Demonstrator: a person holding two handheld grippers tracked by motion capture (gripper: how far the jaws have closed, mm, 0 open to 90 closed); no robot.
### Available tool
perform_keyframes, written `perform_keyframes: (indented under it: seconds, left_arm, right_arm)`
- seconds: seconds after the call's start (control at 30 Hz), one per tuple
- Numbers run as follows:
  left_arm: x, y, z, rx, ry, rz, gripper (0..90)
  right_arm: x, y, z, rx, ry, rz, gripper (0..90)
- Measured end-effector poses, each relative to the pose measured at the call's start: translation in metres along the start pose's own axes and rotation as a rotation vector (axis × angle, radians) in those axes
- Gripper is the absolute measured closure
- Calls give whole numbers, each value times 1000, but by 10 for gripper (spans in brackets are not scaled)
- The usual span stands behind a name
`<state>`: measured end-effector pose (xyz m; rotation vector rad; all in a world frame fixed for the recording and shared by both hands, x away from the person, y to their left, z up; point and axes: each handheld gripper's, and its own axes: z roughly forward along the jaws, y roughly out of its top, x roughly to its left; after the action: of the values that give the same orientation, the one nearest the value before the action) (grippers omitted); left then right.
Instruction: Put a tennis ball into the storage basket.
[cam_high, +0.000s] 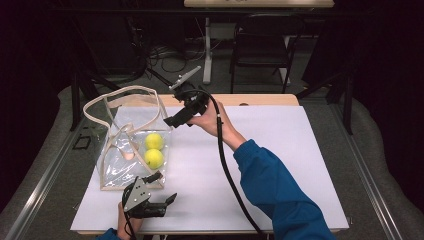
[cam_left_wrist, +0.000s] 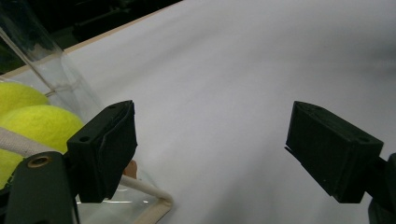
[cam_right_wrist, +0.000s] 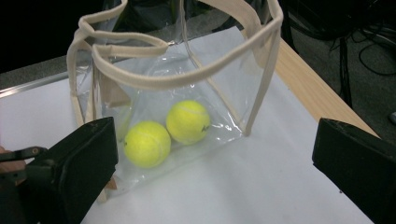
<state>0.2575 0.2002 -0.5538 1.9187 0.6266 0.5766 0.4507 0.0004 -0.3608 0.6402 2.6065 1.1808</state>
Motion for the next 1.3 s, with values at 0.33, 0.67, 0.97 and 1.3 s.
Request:
perform_keyframes:
  seconds: [0.33,0.67,0.97,1.3]
  left_arm:
    - [-1,0,1,8,-4,8,159]
    - [0,0,1,4,-6,13,159]
    - [-1,0,1,4,-6,11,159]
    - [-1,0,1,3,-1,14,159]
  right_arm:
    - [-8,-32,-18,-2,-30,11,0]
    - [-14,-71,-29,13,-48,43,0]
    - [-11,-90,-39,23,-77,48,0]
    - [-6,-116,-49,30,-91,51,0]
